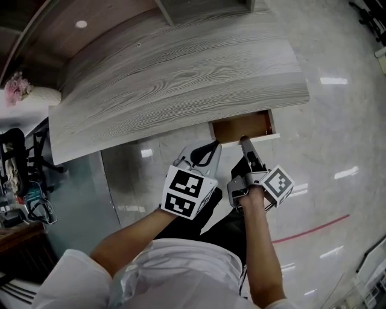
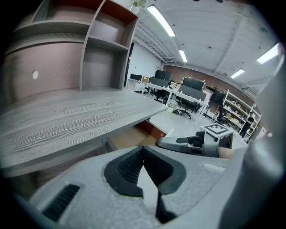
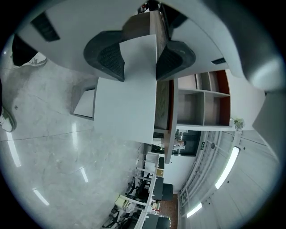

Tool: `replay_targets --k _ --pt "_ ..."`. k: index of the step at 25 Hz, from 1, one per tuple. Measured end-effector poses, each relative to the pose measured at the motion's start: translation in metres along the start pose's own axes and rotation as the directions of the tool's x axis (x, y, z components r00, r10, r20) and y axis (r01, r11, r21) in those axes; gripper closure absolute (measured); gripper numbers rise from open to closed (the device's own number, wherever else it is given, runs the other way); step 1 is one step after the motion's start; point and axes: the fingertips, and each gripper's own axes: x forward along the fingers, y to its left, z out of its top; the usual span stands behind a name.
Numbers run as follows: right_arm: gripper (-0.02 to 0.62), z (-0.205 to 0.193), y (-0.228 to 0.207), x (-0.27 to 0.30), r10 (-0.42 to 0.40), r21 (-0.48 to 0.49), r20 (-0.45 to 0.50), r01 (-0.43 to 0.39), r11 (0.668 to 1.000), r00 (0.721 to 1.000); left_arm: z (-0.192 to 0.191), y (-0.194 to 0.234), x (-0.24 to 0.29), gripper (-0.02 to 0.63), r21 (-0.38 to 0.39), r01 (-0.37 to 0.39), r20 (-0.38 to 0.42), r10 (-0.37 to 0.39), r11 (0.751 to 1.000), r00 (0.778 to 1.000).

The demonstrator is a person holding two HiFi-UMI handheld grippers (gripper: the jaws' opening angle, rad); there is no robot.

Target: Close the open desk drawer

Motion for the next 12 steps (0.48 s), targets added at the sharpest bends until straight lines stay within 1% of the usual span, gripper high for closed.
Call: replay_targets --k 3,6,8,10,12 --pt "0.399 0.002 0.004 0.005 0.038 0.028 0.01 -0.039 0.999 0.999 0.001 -0.004 0.002 0.603 0.023 0.015 -0.008 -0.015 1.0 1.0" --pt "0.399 0.005 0.006 0.013 0.035 0.024 0.024 -0.035 0.999 0.999 0.003 -0.002 0.002 0.603 0.026 0.017 -0.008 -0.017 1.0 1.0" --pt "0.397 0.007 0.01 0.022 0.057 0.029 0.025 -0.058 0.998 0.998 0.004 0.0 0.003 0.603 0.029 0.019 -0.009 -0.019 0.999 1.0" --pt "0.394 0.01 0.012 0.032 0.072 0.018 0.026 -0.073 0.997 0.997 0.003 0.0 0.004 0.602 0.039 0.024 -0.011 -0.024 0.999 1.0" --pt "0.39 0.013 0.01 0.038 0.056 -0.007 0.031 -0.056 0.998 0.998 0.003 0.002 0.004 0.603 0.05 0.031 -0.014 -0.03 0.998 0.999"
